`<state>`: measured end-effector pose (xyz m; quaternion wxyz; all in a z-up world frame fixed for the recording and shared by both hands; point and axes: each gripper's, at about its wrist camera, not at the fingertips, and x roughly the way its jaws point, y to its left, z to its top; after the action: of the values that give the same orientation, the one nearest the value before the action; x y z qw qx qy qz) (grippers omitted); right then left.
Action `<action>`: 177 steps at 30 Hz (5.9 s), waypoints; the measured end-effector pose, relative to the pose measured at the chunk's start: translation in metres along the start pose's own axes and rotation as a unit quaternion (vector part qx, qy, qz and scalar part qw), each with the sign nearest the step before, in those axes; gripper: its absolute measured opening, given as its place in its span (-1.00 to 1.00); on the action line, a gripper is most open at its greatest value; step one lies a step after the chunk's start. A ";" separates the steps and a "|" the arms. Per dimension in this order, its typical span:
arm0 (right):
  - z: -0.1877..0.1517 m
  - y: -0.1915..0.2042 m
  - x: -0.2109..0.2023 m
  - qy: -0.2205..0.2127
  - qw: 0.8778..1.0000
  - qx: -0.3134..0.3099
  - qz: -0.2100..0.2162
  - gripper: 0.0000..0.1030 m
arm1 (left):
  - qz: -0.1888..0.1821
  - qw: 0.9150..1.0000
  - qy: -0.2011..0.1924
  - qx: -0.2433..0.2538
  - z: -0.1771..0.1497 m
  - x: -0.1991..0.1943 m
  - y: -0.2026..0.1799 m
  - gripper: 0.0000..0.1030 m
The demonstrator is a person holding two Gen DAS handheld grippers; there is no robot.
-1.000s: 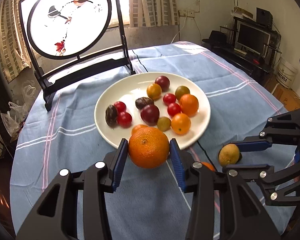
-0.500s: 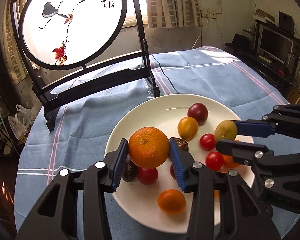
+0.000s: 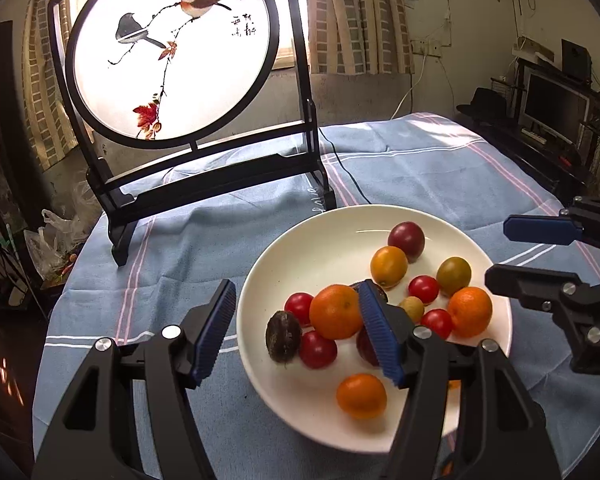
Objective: Organize fruits
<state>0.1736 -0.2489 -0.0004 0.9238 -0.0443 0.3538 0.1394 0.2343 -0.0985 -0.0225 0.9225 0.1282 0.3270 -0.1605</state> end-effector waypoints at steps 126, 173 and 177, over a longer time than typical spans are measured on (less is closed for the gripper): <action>0.019 -0.004 0.014 -0.028 0.998 0.052 -0.016 0.28 | 0.045 0.999 -0.021 -0.002 0.004 0.004 -0.011 0.44; -0.063 0.043 -0.029 -0.140 0.980 0.057 -0.131 0.83 | 0.084 0.992 -0.060 -0.068 -0.062 -0.044 -0.004 0.89; -0.063 0.046 -0.029 -0.140 0.980 0.052 -0.133 0.83 | 0.088 0.992 -0.063 -0.070 -0.060 -0.046 -0.002 0.89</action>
<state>0.0994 -0.2226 -0.0276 0.9755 -0.0232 0.2187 0.0018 0.1661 -0.0706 -0.0388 0.9586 0.0808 0.2658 -0.0628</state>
